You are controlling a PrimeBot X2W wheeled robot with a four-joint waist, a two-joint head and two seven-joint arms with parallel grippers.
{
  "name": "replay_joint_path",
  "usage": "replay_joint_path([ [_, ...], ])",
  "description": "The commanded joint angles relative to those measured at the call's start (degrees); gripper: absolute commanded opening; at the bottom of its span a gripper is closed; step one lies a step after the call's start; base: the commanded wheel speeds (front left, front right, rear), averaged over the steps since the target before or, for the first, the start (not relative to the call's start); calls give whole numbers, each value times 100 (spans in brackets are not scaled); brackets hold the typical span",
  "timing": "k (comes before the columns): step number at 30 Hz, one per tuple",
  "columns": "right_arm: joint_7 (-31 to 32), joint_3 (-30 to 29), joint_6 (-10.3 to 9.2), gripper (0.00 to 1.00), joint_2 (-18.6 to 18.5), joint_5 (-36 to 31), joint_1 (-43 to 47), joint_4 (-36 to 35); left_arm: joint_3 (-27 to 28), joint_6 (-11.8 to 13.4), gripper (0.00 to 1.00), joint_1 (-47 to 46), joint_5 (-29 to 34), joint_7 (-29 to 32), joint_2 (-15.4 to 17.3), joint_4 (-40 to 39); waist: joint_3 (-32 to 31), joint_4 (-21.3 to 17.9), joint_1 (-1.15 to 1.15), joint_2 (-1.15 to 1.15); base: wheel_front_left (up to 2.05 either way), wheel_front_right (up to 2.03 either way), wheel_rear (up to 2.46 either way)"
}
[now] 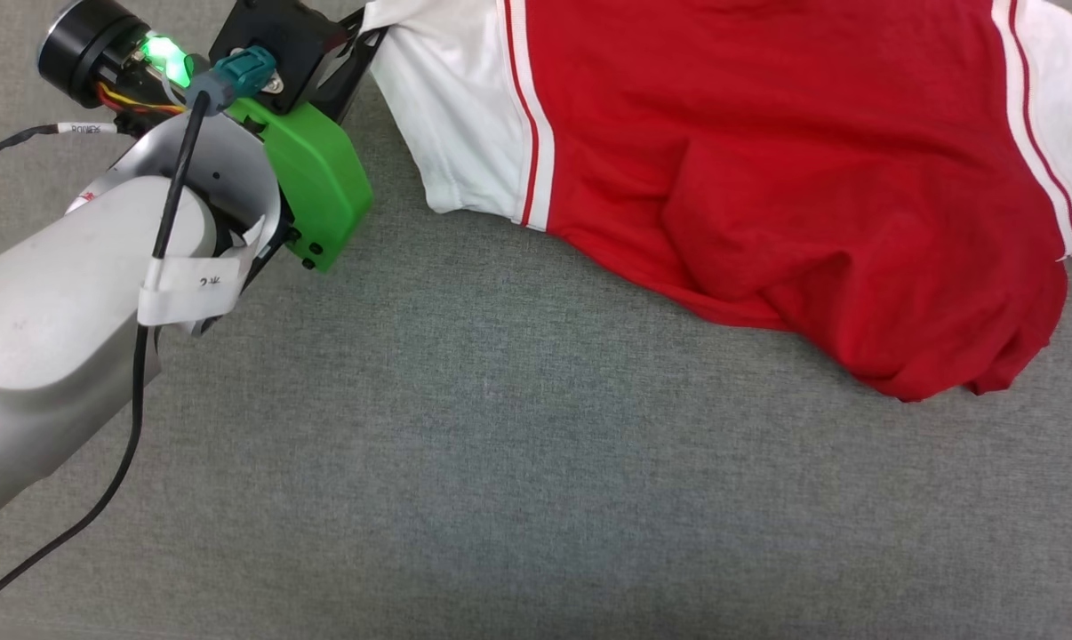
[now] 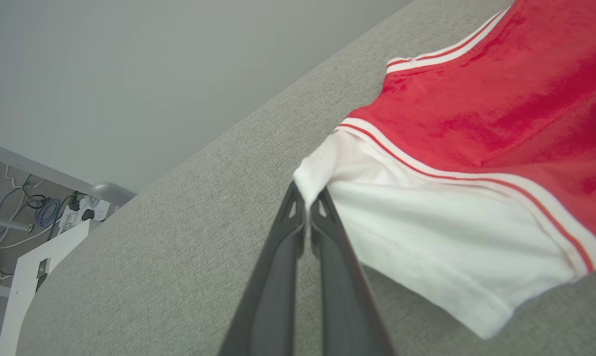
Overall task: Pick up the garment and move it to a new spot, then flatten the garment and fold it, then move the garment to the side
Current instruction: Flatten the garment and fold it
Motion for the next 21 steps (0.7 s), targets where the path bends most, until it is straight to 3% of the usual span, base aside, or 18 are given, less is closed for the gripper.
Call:
replay_joint_path([
  [1,66,227,6,100,183,78,208,162,23,42,0,-63,33,-48,43,-9,88,53,0,0,0,0,0],
  [5,-94,382,6,100,229,261,332,342,23,34,0,-37,16,-84,74,43,76,11,0,0,0,0,0],
  [6,-146,425,6,27,219,291,335,369,23,27,0,-28,5,-95,79,62,58,-3,0,0,0,0,0],
  [7,-233,437,6,0,214,312,314,380,22,18,0,-18,-6,-100,84,80,40,-17,0,0,0,0,0],
  [13,-1220,477,6,0,210,304,12,347,4,-15,0,96,-76,-181,102,280,-248,-145,0,0,0,0,0],
  [21,-2791,597,6,0,-28,186,-199,100,68,4,0,186,-82,-502,141,465,-1143,-318,0,0,0,0,0],
])
